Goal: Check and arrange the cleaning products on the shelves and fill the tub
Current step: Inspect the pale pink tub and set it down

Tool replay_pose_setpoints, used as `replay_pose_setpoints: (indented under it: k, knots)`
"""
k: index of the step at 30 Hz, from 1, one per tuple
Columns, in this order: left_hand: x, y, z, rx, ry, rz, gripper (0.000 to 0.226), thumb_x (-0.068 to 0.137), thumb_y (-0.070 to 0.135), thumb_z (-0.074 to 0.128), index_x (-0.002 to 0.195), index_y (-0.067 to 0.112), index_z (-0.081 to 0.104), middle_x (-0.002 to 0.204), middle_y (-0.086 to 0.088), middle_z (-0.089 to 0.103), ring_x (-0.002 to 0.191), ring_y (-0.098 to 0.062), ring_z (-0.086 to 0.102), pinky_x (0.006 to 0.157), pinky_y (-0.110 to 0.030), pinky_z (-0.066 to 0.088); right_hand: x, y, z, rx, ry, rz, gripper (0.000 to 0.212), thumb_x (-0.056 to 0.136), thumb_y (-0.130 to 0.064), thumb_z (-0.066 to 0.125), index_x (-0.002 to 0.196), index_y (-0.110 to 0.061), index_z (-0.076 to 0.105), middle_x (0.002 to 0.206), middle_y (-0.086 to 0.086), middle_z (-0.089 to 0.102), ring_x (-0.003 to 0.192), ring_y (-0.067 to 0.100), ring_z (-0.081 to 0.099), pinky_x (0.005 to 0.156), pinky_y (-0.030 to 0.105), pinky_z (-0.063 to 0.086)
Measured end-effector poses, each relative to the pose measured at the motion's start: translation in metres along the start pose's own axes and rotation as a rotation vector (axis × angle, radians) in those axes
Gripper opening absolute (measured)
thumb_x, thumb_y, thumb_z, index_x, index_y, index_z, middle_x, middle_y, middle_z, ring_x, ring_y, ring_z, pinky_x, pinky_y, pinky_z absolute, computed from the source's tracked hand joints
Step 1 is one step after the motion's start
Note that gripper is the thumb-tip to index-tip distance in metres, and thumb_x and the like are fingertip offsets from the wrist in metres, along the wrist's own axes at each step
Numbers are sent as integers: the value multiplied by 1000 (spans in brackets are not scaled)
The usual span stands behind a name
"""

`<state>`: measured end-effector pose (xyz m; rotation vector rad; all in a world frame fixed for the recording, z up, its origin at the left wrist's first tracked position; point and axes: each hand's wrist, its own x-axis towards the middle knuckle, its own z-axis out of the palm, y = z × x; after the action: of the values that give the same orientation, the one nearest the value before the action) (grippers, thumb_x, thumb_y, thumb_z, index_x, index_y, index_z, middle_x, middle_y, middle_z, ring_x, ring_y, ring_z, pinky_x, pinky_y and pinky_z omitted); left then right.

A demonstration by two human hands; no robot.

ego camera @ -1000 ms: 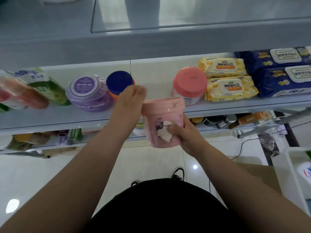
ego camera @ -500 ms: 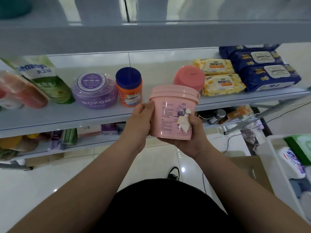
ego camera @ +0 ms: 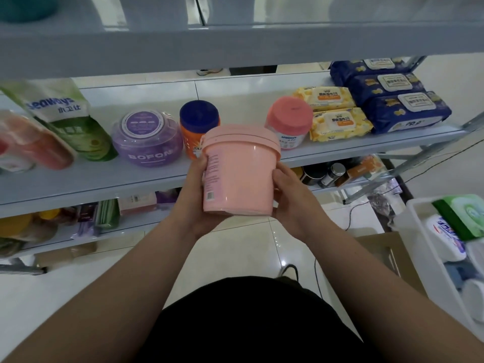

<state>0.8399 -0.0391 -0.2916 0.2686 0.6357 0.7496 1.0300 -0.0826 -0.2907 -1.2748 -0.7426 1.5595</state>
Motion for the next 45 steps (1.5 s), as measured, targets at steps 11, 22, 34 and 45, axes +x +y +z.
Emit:
replay_pose_setpoints:
  k: [11, 22, 34, 45]
  knots:
    - [33, -25, 25, -135, 89, -113, 72, 97, 49, 42, 159, 14, 32, 148, -7, 35, 123, -28, 49, 122, -44, 18, 12, -32, -42, -127, -50, -202, 63, 74, -26, 83, 130, -40, 58, 88, 0, 61, 87, 16, 65, 79, 31, 56]
    - [63, -54, 78, 270, 395, 298, 32, 100, 36, 54, 120, 12, 60, 116, -6, 73, 103, -20, 72, 86, -41, 59, 30, -39, -84, -74, -83, -66, 89, 72, -47, 89, 148, -41, 43, 122, 3, 71, 112, 23, 71, 96, 49, 58]
    - [57, -73, 123, 218, 218, 100, 71, 82, 60, 56, 135, 15, 61, 131, -13, 69, 122, -33, 65, 105, -55, 48, 22, -52, -101, 328, -166, 163, 74, 82, -41, 68, 145, -8, 51, 126, 16, 70, 108, 31, 71, 81, 43, 61]
    - [44, -57, 129, 696, 528, 213, 29, 97, 27, 62, 119, 18, 46, 117, -10, 57, 91, -26, 63, 63, -35, 54, 23, -56, -110, 578, -163, 483, 72, 85, -59, 64, 143, -18, 56, 140, 20, 61, 125, 40, 60, 110, 55, 42]
